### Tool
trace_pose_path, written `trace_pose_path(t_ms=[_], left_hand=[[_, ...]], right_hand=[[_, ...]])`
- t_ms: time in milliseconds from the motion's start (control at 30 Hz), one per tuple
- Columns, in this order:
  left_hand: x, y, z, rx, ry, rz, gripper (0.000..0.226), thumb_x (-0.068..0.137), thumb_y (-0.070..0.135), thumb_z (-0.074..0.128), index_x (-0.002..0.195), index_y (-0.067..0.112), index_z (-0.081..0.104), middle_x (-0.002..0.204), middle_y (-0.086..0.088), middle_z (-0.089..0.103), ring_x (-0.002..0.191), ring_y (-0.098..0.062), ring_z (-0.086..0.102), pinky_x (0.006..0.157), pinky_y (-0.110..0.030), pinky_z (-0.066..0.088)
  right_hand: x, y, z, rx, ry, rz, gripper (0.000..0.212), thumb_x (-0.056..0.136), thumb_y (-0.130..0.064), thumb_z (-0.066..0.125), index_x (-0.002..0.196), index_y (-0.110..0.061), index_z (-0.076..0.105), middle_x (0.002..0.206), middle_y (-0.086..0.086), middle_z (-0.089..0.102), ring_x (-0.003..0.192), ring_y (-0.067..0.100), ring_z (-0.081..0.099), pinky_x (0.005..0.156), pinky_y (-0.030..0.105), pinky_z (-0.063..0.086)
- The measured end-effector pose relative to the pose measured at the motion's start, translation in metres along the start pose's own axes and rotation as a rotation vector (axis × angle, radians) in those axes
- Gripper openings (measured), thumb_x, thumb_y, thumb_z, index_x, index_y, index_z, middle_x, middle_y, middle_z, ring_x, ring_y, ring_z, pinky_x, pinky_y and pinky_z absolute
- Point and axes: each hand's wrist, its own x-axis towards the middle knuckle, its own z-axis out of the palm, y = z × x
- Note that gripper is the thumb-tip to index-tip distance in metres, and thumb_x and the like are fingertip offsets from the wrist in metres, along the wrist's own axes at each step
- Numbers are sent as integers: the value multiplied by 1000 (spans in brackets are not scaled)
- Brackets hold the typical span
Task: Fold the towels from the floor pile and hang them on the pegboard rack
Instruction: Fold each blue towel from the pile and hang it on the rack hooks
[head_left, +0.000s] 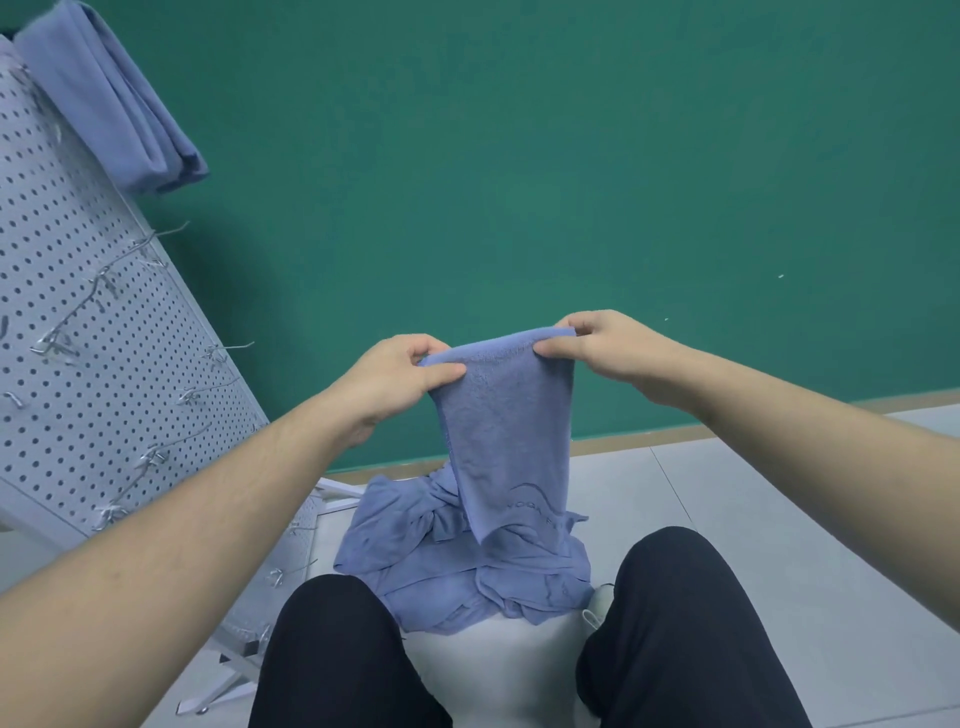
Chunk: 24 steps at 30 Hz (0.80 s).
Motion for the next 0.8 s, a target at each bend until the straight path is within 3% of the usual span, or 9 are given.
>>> trace_pose_path(t_ms=[100, 167, 267, 333, 433, 500, 633, 700, 800], left_hand=[[-1, -2, 4, -190, -42, 44, 7, 95, 23, 68, 89, 21, 63, 81, 12, 66, 77, -7, 58, 85, -27, 49], [-3, 1, 10, -351, -34, 61, 7, 97, 20, 65, 91, 18, 61, 77, 9, 67, 70, -7, 59, 81, -26, 52], [-6, 8, 20, -535, 43, 36, 9, 99, 22, 62, 91, 19, 61, 70, 11, 65, 61, -6, 58, 67, -23, 51], [-7, 8, 28, -566, 137, 15, 9, 99, 26, 62, 92, 21, 62, 74, 10, 65, 61, -7, 55, 58, -21, 46], [-6, 5, 39, -518, 285, 29, 9, 99, 29, 61, 96, 21, 63, 91, 6, 69, 75, -7, 60, 68, -25, 49], [-8, 3, 43, -466, 332, 34, 11, 100, 32, 56, 98, 22, 61, 98, 5, 68, 82, -8, 60, 76, -28, 49], [-13, 0, 49, -449, 412, 16, 11, 101, 33, 55, 97, 23, 57, 88, 9, 62, 72, -6, 55, 62, -18, 46], [-17, 0, 52, -451, 430, 24, 12, 97, 33, 61, 97, 22, 58, 87, 7, 63, 70, -5, 56, 63, -17, 48], [-24, 0, 60, -595, 334, 11, 23, 86, 26, 77, 100, 18, 61, 93, 1, 73, 82, -12, 70, 76, -31, 59]], right_hand=[[3, 6, 11, 156, 51, -26, 24, 89, -46, 60, 99, -25, 65, 109, -9, 69, 107, 11, 63, 100, 38, 49], [4, 5, 19, 267, 113, -31, 27, 93, -46, 54, 108, -26, 63, 114, -10, 68, 111, 9, 62, 104, 41, 48], [1, 2, 29, 241, 239, -60, 28, 104, -43, 41, 115, -23, 58, 112, -16, 62, 104, -2, 56, 93, 29, 43], [0, 1, 36, 187, 309, -89, 29, 105, -45, 37, 109, -22, 55, 104, -15, 58, 93, -3, 53, 82, 26, 39], [1, -1, 42, 244, 348, -74, 37, 99, -56, 46, 97, -20, 56, 95, -10, 61, 83, 3, 57, 75, 25, 43], [0, -3, 41, 364, 255, -52, 41, 91, -58, 61, 100, -18, 63, 96, -6, 72, 84, 7, 68, 78, 28, 53], [-2, 4, 40, 452, 18, -40, 46, 79, -29, 84, 118, -18, 63, 107, -3, 76, 99, 14, 73, 89, 37, 58], [-2, 8, 44, 437, 42, -37, 47, 76, -20, 86, 117, -18, 63, 106, -3, 76, 98, 14, 73, 90, 39, 59], [-1, 10, 52, 408, 202, -46, 36, 76, -20, 85, 106, -19, 65, 101, -4, 76, 94, 13, 73, 89, 39, 59]])
